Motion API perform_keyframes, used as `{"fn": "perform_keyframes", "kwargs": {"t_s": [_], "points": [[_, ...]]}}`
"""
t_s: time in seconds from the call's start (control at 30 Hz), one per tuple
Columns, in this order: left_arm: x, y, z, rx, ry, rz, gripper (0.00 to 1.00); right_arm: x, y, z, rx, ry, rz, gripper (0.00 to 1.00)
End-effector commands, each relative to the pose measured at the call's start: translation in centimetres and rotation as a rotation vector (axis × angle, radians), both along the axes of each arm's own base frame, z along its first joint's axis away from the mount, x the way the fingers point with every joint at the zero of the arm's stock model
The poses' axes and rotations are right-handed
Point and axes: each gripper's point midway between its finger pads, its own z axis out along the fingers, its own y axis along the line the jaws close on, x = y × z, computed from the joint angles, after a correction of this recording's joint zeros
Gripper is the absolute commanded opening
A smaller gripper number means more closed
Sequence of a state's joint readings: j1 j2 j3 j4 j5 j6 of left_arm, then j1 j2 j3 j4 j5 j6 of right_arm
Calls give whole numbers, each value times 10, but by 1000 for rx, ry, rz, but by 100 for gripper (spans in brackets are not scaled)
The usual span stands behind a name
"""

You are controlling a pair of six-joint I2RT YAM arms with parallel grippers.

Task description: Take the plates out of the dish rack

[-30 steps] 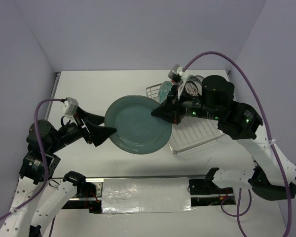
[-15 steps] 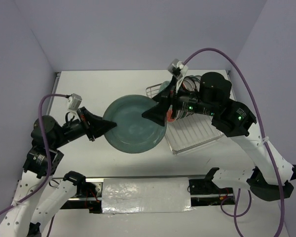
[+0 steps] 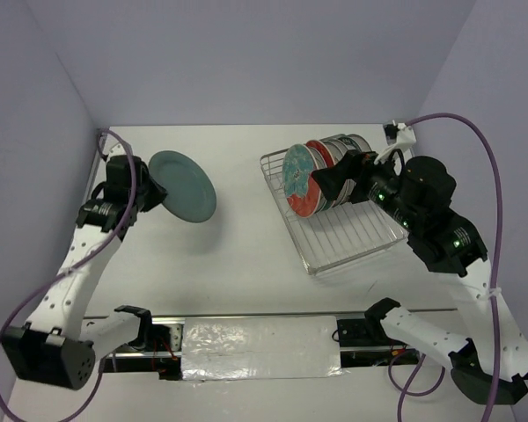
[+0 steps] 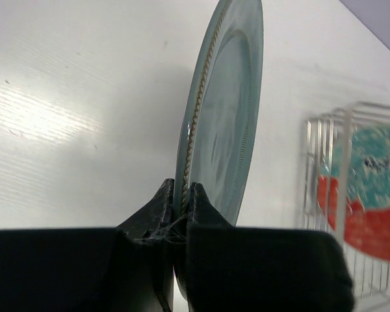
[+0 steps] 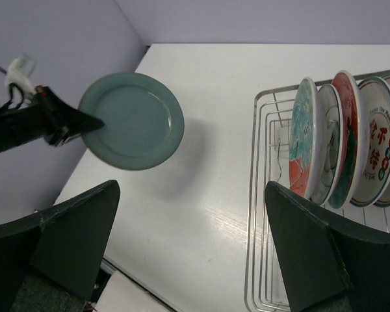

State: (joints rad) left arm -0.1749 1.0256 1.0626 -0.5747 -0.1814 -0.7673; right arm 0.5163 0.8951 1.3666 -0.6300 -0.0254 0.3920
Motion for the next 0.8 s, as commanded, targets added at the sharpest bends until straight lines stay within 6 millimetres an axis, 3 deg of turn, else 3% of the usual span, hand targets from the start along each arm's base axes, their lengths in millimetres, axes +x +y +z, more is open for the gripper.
{"fn": "perform_keyframes", "kwargs": {"t_s": [0.0, 0.07, 0.1, 0.2, 0.23, 0.3, 0.4, 0.53, 0.7, 0.77], "points": [[69, 14, 46, -122, -200, 61, 0, -6, -6, 2, -26, -34, 4, 100], [95, 15, 43, -161, -243, 21, 0, -10, -1, -5, -40, -17, 47, 100], [108, 9, 24, -180, -215, -17, 0, -11, 1, -8, -50, -13, 64, 100], [143, 21, 12, -214, -259, -41, 0, -19, 6, -17, -71, 23, 112, 100], [148, 13, 10, -247, -265, -94, 0, -21, 7, -19, -73, 25, 130, 100], [167, 19, -10, -293, -232, -90, 0, -30, 12, -22, -68, 17, 178, 100], [180, 21, -36, -332, -189, -93, 2, -32, 13, -34, -84, 28, 198, 100], [185, 28, -77, -364, -105, -55, 18, -25, 13, -55, -127, 69, 184, 100], [179, 36, -137, -405, 44, 3, 44, -10, 11, -63, -154, 88, 141, 100], [167, 40, -160, -397, 147, 54, 64, 6, 2, -72, -219, 138, 62, 100]]}}
